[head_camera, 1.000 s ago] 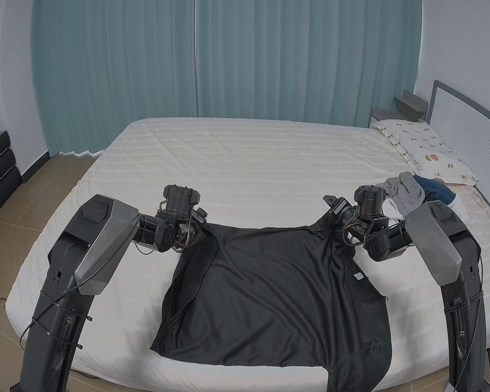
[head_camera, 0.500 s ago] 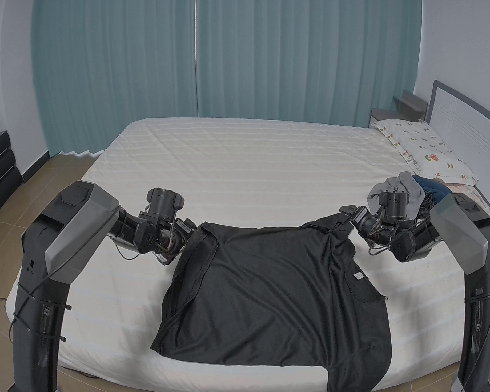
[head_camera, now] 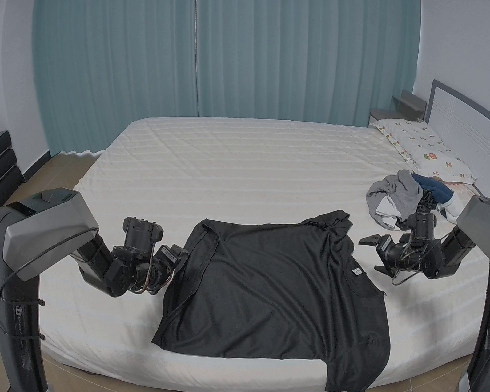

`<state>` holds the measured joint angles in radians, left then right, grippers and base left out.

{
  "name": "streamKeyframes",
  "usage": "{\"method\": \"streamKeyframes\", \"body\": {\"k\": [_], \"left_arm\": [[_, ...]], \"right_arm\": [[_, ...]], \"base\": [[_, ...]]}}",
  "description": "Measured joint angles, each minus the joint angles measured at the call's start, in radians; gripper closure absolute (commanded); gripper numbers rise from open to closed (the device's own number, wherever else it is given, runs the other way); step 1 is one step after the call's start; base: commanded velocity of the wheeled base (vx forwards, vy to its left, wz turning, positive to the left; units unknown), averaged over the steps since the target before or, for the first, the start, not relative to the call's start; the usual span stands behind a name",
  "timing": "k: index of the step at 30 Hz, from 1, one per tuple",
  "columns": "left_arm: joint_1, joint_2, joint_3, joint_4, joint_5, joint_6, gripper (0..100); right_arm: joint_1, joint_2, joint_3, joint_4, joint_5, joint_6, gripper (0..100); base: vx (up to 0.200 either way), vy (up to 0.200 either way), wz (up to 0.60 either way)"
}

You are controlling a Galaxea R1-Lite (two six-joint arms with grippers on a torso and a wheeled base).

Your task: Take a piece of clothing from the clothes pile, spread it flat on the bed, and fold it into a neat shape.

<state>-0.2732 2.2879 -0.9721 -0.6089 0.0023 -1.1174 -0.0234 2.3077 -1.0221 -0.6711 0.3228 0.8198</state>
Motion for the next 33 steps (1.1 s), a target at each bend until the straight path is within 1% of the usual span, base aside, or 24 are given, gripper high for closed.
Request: {"method": "streamKeyframes", "body": {"k": [3, 5, 10, 12, 15, 22, 27, 33], "left_arm": [[-0.004, -0.026, 0.101, -0.074, -0.007, 0.0, 0], [-0.008, -0.037, 0.154, -0.117, -0.01, 0.003, 0], [-0.01, -0.061, 0.26, -0.177, -0.012, 0.013, 0], [-0.011, -0.068, 0.281, -0.183, -0.007, 0.037, 0], [-0.013, -0.069, 0.296, -0.187, -0.002, 0.07, 0], [-0.026, -0.059, 0.301, -0.188, 0.01, 0.099, 0], [-0.045, -0.047, 0.301, -0.187, 0.039, 0.139, 0], [-0.062, -0.025, 0.291, -0.187, 0.071, 0.178, 0]], "right_arm": [[-0.031, -0.021, 0.066, -0.006, 0.047, -0.002, 0], [-0.047, -0.034, 0.101, -0.012, 0.064, -0.005, 0], [-0.066, -0.064, 0.171, -0.029, 0.083, -0.033, 0], [-0.068, -0.072, 0.192, -0.043, 0.086, -0.051, 0], [-0.072, -0.078, 0.211, -0.053, 0.084, -0.057, 0], [-0.068, -0.084, 0.23, -0.055, 0.08, -0.07, 0], [-0.065, -0.087, 0.242, -0.066, 0.08, -0.099, 0], [-0.063, -0.089, 0.254, -0.077, 0.079, -0.103, 0]], "base": [[-0.2, 0.0, 0.0], [-0.2, 0.0, 0.0], [0.0, 0.0, 0.0], [0.0, 0.0, 0.0], [0.0, 0.0, 0.0], [0.0, 0.0, 0.0], [0.0, 0.0, 0.0], [0.0, 0.0, 0.0]]}}
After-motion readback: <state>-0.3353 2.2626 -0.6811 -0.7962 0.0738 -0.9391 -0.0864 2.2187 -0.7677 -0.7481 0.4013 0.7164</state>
